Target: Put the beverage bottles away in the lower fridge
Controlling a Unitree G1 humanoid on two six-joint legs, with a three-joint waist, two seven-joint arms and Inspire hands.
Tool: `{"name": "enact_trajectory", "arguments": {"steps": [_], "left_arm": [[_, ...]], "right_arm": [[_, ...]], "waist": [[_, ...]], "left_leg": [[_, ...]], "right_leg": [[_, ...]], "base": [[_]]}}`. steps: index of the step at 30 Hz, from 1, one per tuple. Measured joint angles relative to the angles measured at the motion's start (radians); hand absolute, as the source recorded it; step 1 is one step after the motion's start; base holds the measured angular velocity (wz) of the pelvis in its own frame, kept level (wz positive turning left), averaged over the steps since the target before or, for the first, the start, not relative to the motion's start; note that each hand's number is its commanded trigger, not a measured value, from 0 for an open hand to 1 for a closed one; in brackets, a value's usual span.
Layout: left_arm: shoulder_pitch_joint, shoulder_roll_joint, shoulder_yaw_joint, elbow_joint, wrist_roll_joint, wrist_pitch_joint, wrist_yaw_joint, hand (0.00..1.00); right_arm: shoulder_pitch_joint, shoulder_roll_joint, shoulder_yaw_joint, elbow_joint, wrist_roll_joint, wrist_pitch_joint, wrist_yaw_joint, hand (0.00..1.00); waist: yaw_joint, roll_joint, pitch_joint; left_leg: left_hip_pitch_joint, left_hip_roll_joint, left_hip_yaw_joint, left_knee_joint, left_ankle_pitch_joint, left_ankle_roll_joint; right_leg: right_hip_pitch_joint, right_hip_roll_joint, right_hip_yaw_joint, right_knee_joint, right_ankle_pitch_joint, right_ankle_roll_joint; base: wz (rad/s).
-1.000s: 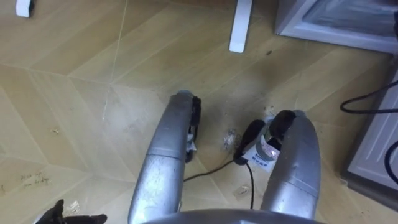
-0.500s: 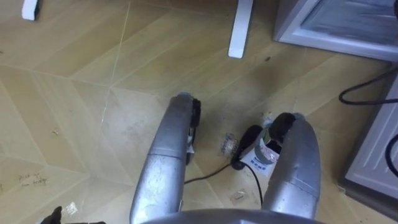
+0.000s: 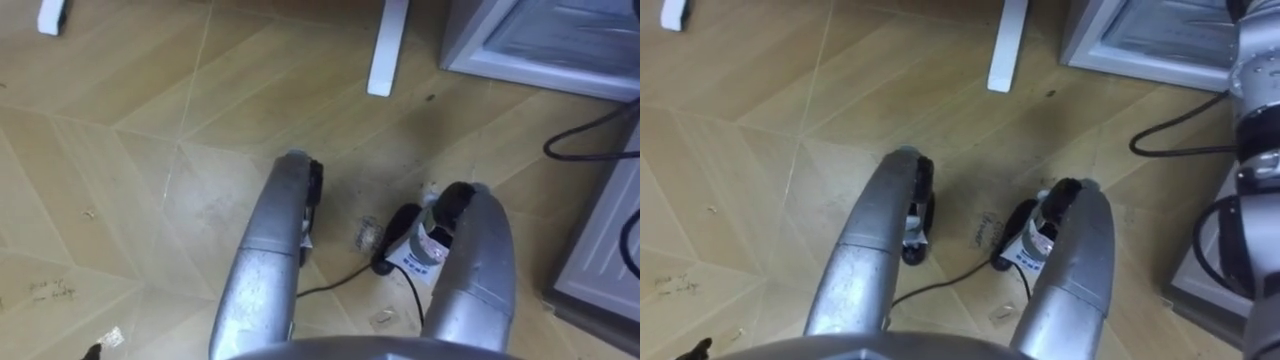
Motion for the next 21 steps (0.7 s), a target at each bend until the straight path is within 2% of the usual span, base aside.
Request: {"name": "enact_trajectory", "arguments": {"steps": [4,7,10,14,16,17,18,21], "left_arm": [[0.0,0.0,-0.017,-0.002,0.007,0.005,-0.026,0.0],[0.001,0.001,-0.02,0.002,-0.001,0.022,-0.038,0.0],[0.001,0.001,-0.034,0.003,-0.022,0.025,-0.037,0.0],[-0.004,-0.002,-0.03,0.044,-0.019,0.029,-0.058,0.0],[-0.006,-0.001,-0.023,0.054,-0.019,0.029,-0.068,0.0],[-0.015,-0.001,-0.02,0.066,-0.02,0.028,-0.077,0.0],[-0.031,-0.001,-0.016,0.082,-0.023,0.028,-0.08,0.0],[-0.058,-0.003,-0.015,0.103,-0.034,0.027,-0.082,0.0]], "right_arm": [[0.025,0.0,0.016,0.054,-0.023,0.017,0.085,0.0],[0.057,-0.001,0.058,0.087,-0.069,0.033,0.186,0.0],[0.078,-0.004,0.08,0.157,-0.144,0.067,0.274,0.0],[0.162,-0.016,0.079,0.224,-0.298,0.1,0.401,0.0],[0.2,-0.024,0.079,0.241,-0.365,0.124,0.452,0.0],[0.234,-0.036,0.08,0.242,-0.42,0.13,0.49,0.0],[0.264,-0.044,0.08,0.245,-0.479,0.134,0.524,0.0],[0.288,-0.045,0.082,0.277,-0.582,0.149,0.583,0.0]], "waist": [[0.004,-0.001,0.0003],[0.007,-0.006,0.002],[0.002,-0.009,-0.0002],[0.0,-0.015,-0.0004],[-0.007,-0.015,-0.0006],[-0.008,-0.016,-0.001],[-0.009,-0.017,-0.0025],[-0.014,-0.017,-0.0028]], "left_leg": [[0.039,-0.002,-0.011,-0.018,-0.003,-0.001],[0.076,0.009,-0.013,-0.051,-0.002,-0.003],[0.137,0.01,-0.011,-0.105,0.0,-0.006],[0.231,0.01,-0.021,-0.19,0.01,-0.013],[0.274,0.013,-0.025,-0.233,0.015,-0.011],[0.302,0.011,-0.024,-0.265,0.02,-0.007],[0.329,0.011,-0.021,-0.295,0.027,0.001],[0.379,0.011,-0.011,-0.34,0.033,0.007]], "right_leg": [[0.051,0.006,-0.017,-0.026,-0.002,0.0],[0.093,0.02,-0.025,-0.065,0.0,0.007],[0.158,0.023,-0.037,-0.119,0.008,0.018],[0.268,0.04,-0.063,-0.215,0.025,0.038],[0.313,0.057,-0.068,-0.267,0.039,0.051],[0.343,0.063,-0.075,-0.301,0.052,0.047],[0.367,0.073,-0.074,-0.334,0.061,0.057],[0.414,0.074,-0.082,-0.38,0.074,0.064]], "base": [[0.0],[-0.06],[0.04],[0.0],[0.0],[0.0],[0.0],[-0.09]]}}
